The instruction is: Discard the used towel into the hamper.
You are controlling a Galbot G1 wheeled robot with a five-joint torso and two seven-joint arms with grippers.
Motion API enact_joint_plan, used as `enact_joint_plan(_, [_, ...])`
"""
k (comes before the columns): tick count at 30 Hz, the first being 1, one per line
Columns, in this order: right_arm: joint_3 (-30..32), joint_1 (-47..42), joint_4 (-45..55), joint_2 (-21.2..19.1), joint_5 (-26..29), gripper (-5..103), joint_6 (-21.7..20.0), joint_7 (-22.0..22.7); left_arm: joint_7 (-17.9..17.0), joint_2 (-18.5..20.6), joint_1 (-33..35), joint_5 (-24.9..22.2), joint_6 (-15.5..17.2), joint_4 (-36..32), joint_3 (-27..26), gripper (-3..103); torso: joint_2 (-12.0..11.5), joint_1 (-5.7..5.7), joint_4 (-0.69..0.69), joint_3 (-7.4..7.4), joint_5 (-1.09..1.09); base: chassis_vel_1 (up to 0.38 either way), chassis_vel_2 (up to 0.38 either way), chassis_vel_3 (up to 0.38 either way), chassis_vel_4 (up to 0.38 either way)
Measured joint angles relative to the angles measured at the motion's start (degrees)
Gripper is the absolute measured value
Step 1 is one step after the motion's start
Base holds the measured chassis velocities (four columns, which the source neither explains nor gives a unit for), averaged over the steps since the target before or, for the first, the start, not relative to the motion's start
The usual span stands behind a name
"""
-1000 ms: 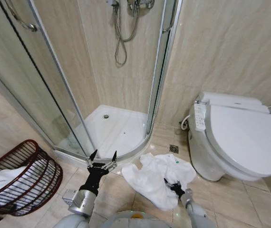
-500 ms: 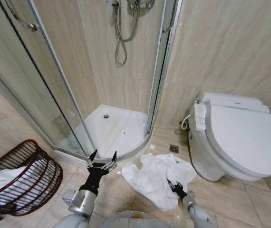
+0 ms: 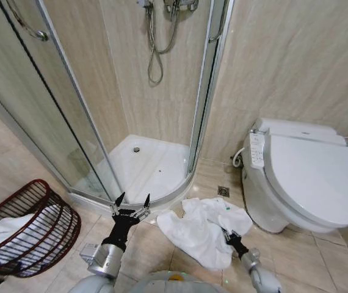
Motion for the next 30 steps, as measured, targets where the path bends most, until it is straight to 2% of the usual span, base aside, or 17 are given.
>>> enact_joint_plan(5, [2.17,-3.35,11.46,-0.36,0.26,13,0.55,0.18,0.00,0.00,0.00,0.00,0.00,0.00,0.00,100,0.04,0.01,0.01,0.02,0.00,0.000,0.000,0.000,0.000])
enact_joint_plan(10, [7.01,-6.55,23.75,-1.50,-0.01,13,-1.88,-2.59,0.00,0.00,0.00,0.00,0.00,0.00,0.00,100,0.07,0.02,0.00,0.05,0.00,0.000,0.000,0.000,0.000])
enact_joint_plan(12, [8.93,-7.66,30.06,-2.14,1.31,13,-3.06,-2.81,0.00,0.00,0.00,0.00,0.00,0.00,0.00,100,0.08,0.03,0.00,0.06,0.00,0.000,0.000,0.000,0.000])
enact_joint_plan(19, [13.55,-8.42,41.47,-3.90,5.60,13,-5.42,-2.47,0.00,0.00,0.00,0.00,0.00,0.00,0.00,100,0.11,0.04,0.00,0.07,0.01,0.000,0.000,0.000,0.000])
enact_joint_plan(23, [16.21,-8.47,46.91,-5.22,9.07,13,-6.34,-0.28,0.00,0.00,0.00,0.00,0.00,0.00,0.00,100,0.11,0.04,0.00,0.08,0.01,0.000,0.000,0.000,0.000])
enact_joint_plan(27, [21.10,-6.65,54.30,-7.74,14.24,13,-7.63,4.67,0.00,0.00,0.00,0.00,0.00,0.00,0.00,100,0.13,0.04,0.00,0.09,0.00,0.000,0.000,0.000,0.000])
enact_joint_plan(28, [21.10,-6.65,54.30,-7.74,14.24,13,-7.63,4.67,0.00,0.00,0.00,0.00,0.00,0.00,0.00,100,0.13,0.04,0.00,0.09,0.00,0.000,0.000,0.000,0.000])
enact_joint_plan(30, [23.87,-5.87,57.66,-9.35,17.94,13,-8.98,7.17,0.00,0.00,0.00,0.00,0.00,0.00,0.00,100,0.14,0.05,0.00,0.09,-0.01,0.000,0.000,0.000,0.000])
